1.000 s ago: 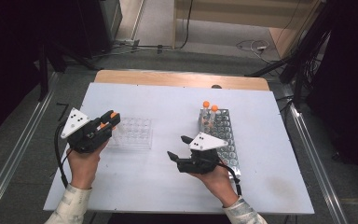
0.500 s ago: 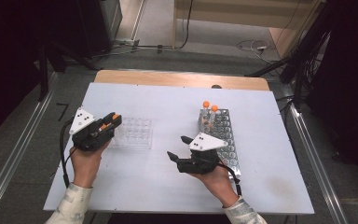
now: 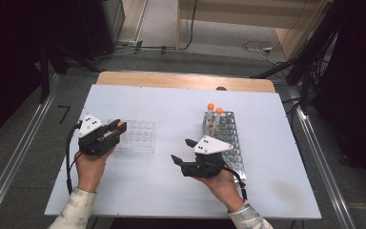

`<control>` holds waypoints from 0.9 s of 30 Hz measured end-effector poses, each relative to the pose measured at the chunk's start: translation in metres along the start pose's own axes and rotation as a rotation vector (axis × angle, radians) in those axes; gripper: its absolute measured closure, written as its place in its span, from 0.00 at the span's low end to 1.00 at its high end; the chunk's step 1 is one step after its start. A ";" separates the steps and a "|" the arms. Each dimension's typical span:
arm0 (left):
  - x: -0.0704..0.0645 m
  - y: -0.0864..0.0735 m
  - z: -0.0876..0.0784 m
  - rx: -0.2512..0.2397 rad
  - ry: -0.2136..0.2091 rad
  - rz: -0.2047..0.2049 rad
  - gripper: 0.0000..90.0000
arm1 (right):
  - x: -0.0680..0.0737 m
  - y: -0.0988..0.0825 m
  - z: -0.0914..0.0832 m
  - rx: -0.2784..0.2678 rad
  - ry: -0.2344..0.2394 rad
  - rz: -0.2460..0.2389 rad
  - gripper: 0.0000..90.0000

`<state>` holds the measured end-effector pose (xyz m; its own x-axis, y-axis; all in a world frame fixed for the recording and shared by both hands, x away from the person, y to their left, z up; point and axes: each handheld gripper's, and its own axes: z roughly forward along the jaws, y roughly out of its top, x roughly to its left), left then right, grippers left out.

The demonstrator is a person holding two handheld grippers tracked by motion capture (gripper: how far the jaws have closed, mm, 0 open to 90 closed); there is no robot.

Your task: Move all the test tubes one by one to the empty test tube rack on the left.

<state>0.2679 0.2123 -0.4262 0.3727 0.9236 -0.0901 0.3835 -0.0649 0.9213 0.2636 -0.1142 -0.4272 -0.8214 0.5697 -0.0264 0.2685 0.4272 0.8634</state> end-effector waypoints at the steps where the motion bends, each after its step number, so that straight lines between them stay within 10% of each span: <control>1: 0.000 0.000 0.000 -0.003 -0.001 -0.001 0.74 | 0.000 0.000 0.000 -0.001 0.000 -0.001 0.33; 27: -0.004 0.003 -0.007 -0.021 -0.050 -0.035 0.50 | -0.013 0.001 -0.009 -0.023 -0.043 0.027 0.33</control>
<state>0.2623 0.2111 -0.4203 0.4015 0.9051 -0.1402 0.3789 -0.0248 0.9251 0.2703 -0.1272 -0.4214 -0.7915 0.6106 -0.0244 0.2780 0.3953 0.8754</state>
